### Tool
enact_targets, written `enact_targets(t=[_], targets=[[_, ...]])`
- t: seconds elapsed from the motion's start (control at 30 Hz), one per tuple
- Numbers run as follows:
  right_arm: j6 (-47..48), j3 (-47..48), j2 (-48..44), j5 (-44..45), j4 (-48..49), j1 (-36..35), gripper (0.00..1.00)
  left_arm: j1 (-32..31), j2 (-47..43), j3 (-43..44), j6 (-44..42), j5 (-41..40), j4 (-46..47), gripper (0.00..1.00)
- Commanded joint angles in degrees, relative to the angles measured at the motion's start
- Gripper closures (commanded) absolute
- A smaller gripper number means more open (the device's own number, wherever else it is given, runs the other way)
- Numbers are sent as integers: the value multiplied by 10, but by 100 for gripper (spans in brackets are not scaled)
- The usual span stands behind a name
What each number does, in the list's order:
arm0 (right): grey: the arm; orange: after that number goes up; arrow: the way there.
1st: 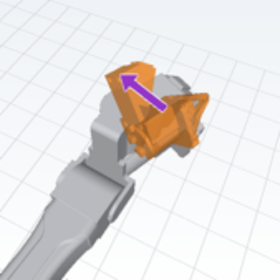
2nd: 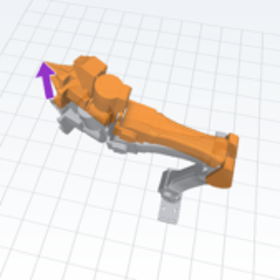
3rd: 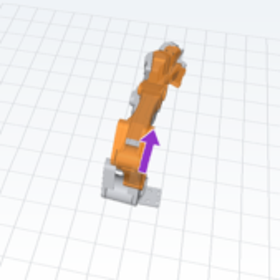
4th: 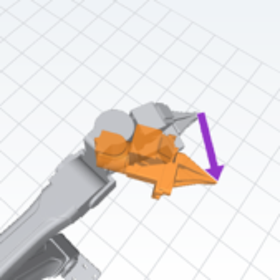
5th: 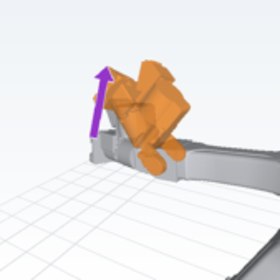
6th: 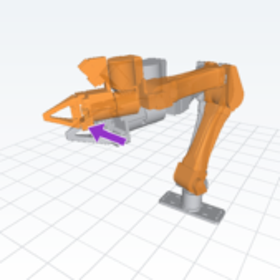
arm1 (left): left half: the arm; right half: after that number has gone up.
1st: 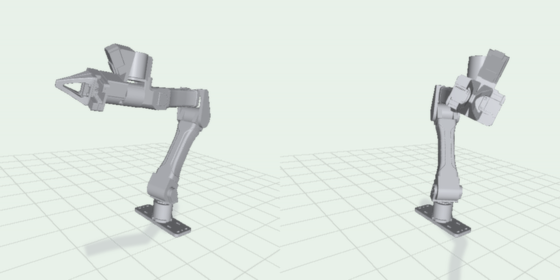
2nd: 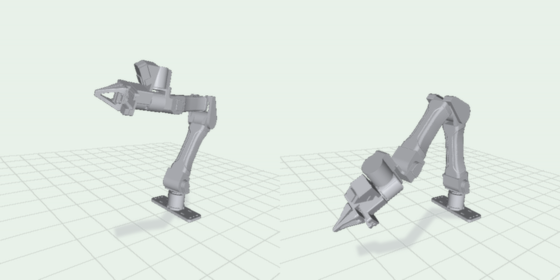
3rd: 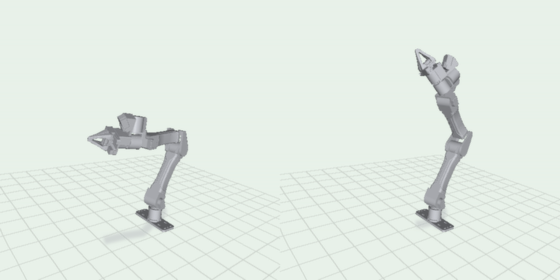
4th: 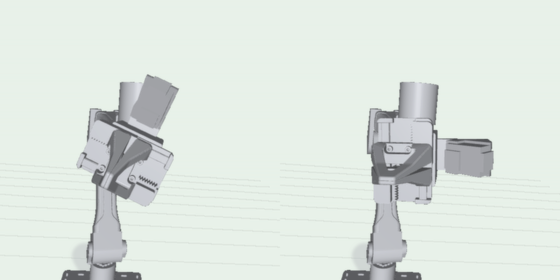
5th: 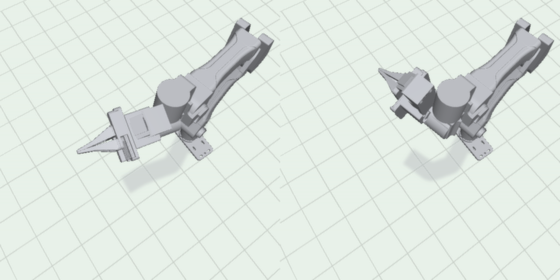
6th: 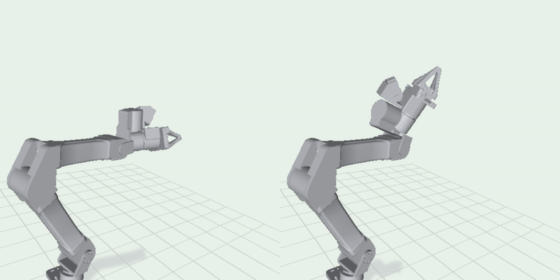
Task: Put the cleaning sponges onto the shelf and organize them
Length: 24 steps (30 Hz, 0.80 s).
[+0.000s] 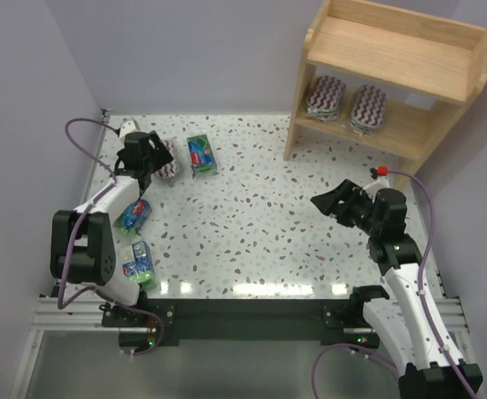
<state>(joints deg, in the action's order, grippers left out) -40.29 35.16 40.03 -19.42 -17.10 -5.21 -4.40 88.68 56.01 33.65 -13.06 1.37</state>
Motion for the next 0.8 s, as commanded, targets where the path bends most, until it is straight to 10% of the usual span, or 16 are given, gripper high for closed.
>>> enact_targets(t=[0.0,0.27,0.63,0.77], targets=[[55,-9,-31,-50,-57,-1,20,34,44,27,-33,52,54,16],[45,-41,-44,-79,-54,-2,20,66,137,15,-40,128,125,21],[46,-47,-38,-88,-57,-2,21,57,85,-40,2,183,102,90],[48,-52,-29,-98,-55,-2,21,23,8,-107,13,188,84,98]])
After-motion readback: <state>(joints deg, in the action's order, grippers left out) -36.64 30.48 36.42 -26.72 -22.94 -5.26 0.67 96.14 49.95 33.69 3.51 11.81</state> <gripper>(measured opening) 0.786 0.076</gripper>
